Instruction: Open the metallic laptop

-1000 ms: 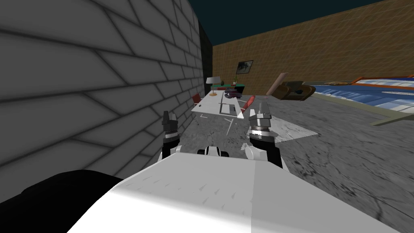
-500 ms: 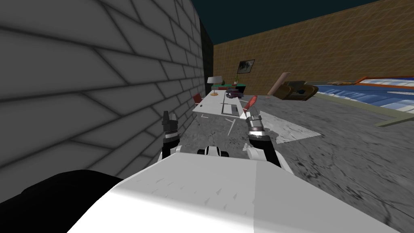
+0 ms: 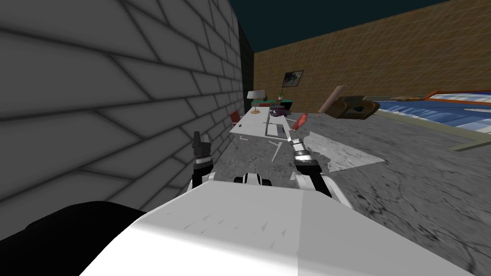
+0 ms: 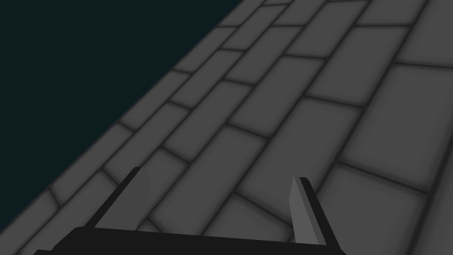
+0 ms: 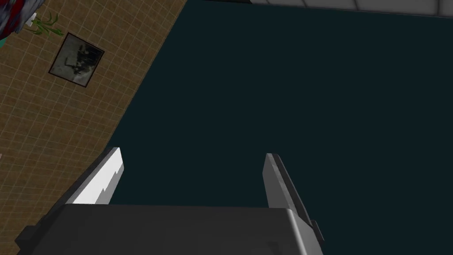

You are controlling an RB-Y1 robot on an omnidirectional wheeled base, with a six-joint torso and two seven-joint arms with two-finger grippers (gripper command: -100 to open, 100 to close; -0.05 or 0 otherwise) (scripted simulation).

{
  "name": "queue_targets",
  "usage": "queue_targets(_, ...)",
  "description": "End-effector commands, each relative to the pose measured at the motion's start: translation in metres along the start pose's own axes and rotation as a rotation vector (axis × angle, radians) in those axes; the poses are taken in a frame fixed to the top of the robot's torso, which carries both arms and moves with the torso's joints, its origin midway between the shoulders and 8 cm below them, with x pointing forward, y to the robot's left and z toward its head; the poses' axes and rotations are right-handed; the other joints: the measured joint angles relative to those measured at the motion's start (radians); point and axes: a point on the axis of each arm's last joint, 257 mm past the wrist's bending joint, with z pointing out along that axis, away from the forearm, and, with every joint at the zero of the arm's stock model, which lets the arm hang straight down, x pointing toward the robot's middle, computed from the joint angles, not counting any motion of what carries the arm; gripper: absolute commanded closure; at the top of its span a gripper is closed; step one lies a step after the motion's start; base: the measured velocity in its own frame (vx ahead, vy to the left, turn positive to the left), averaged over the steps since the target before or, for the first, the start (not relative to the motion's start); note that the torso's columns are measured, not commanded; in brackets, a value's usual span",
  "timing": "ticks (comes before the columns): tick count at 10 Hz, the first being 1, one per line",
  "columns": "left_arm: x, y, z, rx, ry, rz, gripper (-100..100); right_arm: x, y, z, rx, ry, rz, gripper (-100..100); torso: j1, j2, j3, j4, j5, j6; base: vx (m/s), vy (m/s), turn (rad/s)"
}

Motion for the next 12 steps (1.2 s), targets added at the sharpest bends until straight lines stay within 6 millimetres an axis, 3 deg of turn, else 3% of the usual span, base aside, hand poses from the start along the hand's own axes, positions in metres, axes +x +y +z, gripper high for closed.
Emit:
queue_targets(1, 0.000, 0.000, 0.000, 0.000, 0.000, 0.000, 0, 0.008, -0.027, -0.001, 0.053, 0.060, -0.124, -100, 0.000, 0.000, 0.000, 0.000, 0.000, 0.000, 0.044, 0.089, 0.006)
queue_targets(2, 0.000, 0.000, 0.000, 0.000, 0.000, 0.000, 0, 0.010, -0.027, -0.001, 0.052, 0.066, -0.146, -100, 0.001, -0.001, 0.000, 0.000, 0.000, 0.000, 0.030, 0.070, -0.002)
queue_targets(5, 0.000, 0.000, 0.000, 0.000, 0.000, 0.000, 0, 0.015, -0.055, -0.003, 0.103, 0.120, -0.272, -100, -0.002, 0.000, 0.000, 0.000, -0.001, 0.000, 0.025, 0.050, 0.004)
queue_targets(6, 0.000, 0.000, 0.000, 0.000, 0.000, 0.000, 0, 0.016, -0.055, -0.003, 0.102, 0.123, -0.283, -100, -0.001, 0.000, 0.000, 0.000, 0.000, 0.000, 0.022, 0.048, 0.002)
queue_targets(7, 0.000, 0.000, 0.000, 0.000, 0.000, 0.000, 0, 0.017, -0.070, -0.005, 0.128, 0.147, -0.343, -100, 0.000, 0.000, 0.000, 0.000, 0.000, 0.000, 0.040, 0.054, 0.008)
queue_targets(8, 0.000, 0.000, 0.000, 0.000, 0.000, 0.000, 0, 0.017, -0.070, -0.005, 0.128, 0.150, -0.352, -100, 0.000, -0.001, -0.001, 0.000, 0.000, 0.000, 0.032, 0.056, 0.005)
queue_targets(9, 0.000, 0.000, 0.000, 0.000, 0.000, 0.000, 0, 0.017, -0.085, -0.007, 0.155, 0.174, -0.412, -100, 0.000, 0.000, 0.000, 0.000, 0.000, 0.000, 0.034, 0.067, 0.014)
queue_targets(10, 0.000, 0.000, 0.000, 0.000, 0.000, 0.000, 0, 0.018, -0.085, -0.007, 0.154, 0.176, -0.422, -100, 0.001, -0.001, 0.000, 0.000, 0.000, 0.000, 0.030, 0.051, 0.006)
queue_targets(11, 0.000, 0.000, 0.000, 0.000, 0.000, 0.000, 0, 0.017, -0.101, -0.009, 0.181, 0.199, -0.481, -100, -0.001, 0.000, 0.000, 0.000, 0.000, 0.000, 0.029, 0.054, 0.013)
queue_targets(12, 0.000, 0.000, 0.000, 0.000, 0.000, 0.000, 0, 0.017, -0.101, -0.009, 0.181, 0.202, -0.492, -100, -0.001, 0.000, 0.000, 0.000, 0.000, 0.000, 0.026, 0.053, 0.009)
